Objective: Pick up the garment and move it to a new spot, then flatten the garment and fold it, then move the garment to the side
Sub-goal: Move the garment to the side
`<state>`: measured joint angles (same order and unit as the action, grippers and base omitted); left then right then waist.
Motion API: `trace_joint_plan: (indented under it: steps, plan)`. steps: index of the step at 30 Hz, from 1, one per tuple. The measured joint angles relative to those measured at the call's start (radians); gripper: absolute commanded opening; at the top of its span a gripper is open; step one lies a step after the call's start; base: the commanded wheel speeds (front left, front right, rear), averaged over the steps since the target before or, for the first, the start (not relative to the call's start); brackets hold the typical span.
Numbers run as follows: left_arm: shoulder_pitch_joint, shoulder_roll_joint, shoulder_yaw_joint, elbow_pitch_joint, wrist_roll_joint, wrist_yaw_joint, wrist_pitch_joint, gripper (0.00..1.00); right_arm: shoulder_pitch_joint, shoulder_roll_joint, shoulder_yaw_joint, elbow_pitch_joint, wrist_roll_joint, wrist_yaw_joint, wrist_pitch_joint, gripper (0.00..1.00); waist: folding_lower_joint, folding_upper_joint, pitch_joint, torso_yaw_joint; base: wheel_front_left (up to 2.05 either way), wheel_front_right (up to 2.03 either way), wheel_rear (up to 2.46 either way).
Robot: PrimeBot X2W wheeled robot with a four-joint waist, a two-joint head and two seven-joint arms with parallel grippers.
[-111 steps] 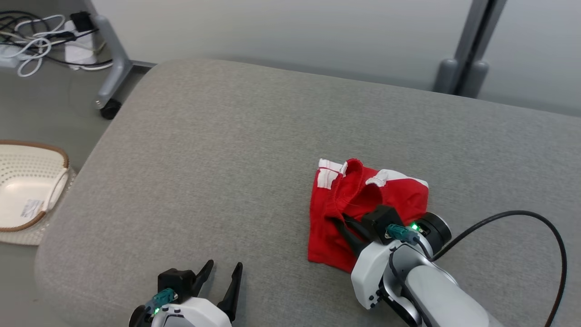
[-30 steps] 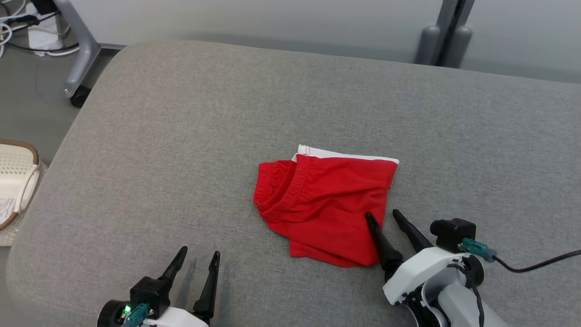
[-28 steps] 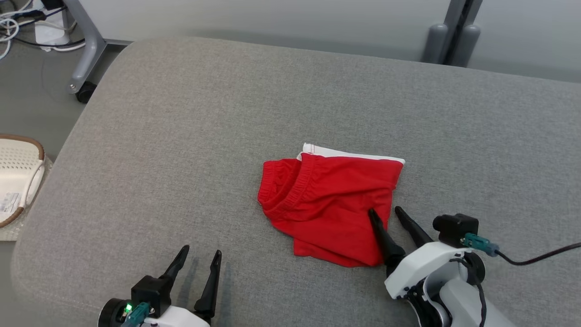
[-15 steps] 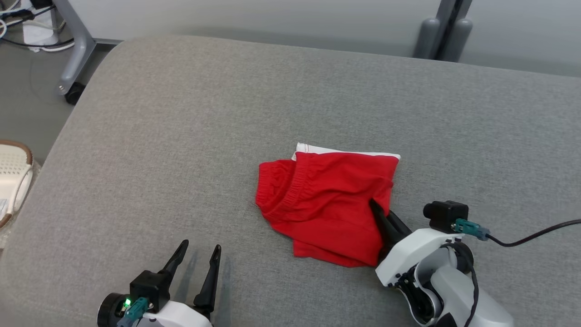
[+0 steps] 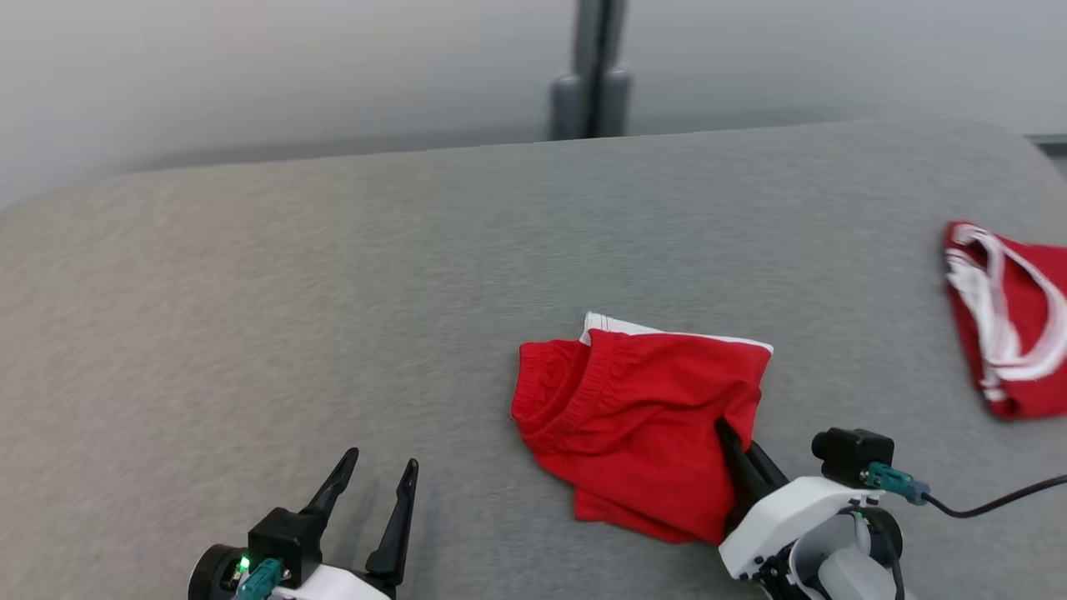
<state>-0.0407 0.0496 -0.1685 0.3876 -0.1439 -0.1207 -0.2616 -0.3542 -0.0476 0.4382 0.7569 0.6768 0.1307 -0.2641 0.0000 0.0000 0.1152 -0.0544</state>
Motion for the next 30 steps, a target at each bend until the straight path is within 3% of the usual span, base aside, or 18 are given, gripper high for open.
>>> trace_joint_plan:
  steps: [11,18,24,30]
  plan:
    - [-0.001,-0.001,-0.018,-0.033,-0.006,0.009,0.000,1.00,0.055,-0.001,-0.006,-0.052,-0.033,0.000,0.000,0.00,0.0000,0.0000,-0.017,-0.315,0.00,0.00,0.00]
    - [-0.003,-0.001,-0.016,-0.047,-0.013,0.009,0.000,1.00,0.050,-0.002,0.018,-0.087,-0.093,0.000,0.000,0.00,0.0000,0.0000,-0.004,-0.444,0.00,0.00,0.00]
    - [-0.014,-0.001,-0.010,-0.052,-0.006,0.006,0.000,1.00,-0.025,-0.002,0.037,-0.089,-0.203,0.000,0.000,0.00,0.0000,0.0000,0.042,-0.474,0.00,0.00,0.00]
    - [-0.025,0.003,0.003,-0.064,0.007,0.000,0.000,1.00,-0.205,-0.008,-0.014,-0.007,-0.345,0.000,0.016,0.00,0.0000,0.0000,0.067,-0.420,0.00,0.00,0.00]
